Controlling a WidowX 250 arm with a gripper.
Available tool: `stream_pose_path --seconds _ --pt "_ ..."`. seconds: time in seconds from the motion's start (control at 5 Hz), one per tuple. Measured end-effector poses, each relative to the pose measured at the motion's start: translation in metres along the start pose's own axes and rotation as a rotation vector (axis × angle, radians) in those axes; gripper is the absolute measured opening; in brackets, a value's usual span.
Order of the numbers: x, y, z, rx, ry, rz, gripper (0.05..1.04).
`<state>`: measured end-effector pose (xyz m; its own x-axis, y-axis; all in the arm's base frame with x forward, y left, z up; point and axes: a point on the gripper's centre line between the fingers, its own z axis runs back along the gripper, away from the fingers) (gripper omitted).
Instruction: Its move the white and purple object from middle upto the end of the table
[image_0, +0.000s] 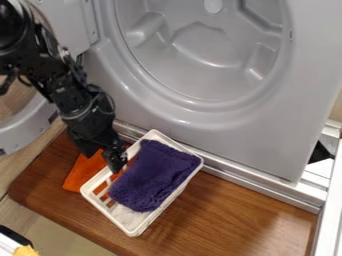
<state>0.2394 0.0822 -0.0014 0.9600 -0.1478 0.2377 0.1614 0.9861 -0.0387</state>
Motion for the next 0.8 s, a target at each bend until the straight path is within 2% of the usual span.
stream_pose_path --seconds 0.2,0.4,0.6,0.8 --pt "-0.006 0.001 -0.023 -0.017 0.016 0.0 1.001" --pt "-0.013 0.003 -0.045 -0.024 0.049 0.009 0.952" --pt "-0.012 0.004 -0.054 -0.013 0.019 0.019 0.665" --pt "-0.013 0.0 -0.052 -0.009 0.016 0.016 0.372"
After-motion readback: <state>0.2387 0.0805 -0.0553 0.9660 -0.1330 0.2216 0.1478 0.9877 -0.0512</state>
